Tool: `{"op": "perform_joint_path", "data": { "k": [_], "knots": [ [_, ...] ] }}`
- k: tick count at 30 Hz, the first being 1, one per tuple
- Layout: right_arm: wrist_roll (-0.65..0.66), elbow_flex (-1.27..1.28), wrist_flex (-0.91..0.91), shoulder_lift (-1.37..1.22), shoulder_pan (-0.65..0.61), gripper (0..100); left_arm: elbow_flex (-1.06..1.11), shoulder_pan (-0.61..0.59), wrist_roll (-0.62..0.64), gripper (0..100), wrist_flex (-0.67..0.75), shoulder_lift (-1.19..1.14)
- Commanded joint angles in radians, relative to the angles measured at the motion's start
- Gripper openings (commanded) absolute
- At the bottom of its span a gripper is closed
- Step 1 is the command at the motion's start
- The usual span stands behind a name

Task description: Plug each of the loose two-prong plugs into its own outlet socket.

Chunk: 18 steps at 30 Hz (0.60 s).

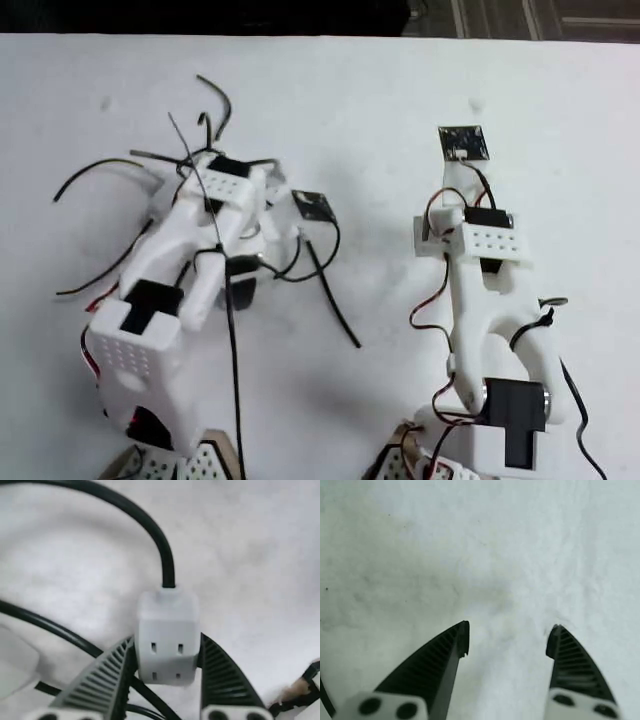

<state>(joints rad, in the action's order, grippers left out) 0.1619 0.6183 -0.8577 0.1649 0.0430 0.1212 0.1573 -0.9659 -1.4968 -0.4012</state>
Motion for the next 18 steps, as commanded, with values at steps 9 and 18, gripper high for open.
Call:
{"op": "perform_joint_path", "data": {
  "k": [9,18],
  "knots": [
    [-0.002,-0.037,-0.007,0.007,-0.001,24.8,-0.031,0.061,0.107,9,-0.147,0.079],
    [-0.002,-0.035,-0.008,0.007,-0.002,24.8,-0.029,0.058,0.195,10,-0.155,0.280]
  ]
}}
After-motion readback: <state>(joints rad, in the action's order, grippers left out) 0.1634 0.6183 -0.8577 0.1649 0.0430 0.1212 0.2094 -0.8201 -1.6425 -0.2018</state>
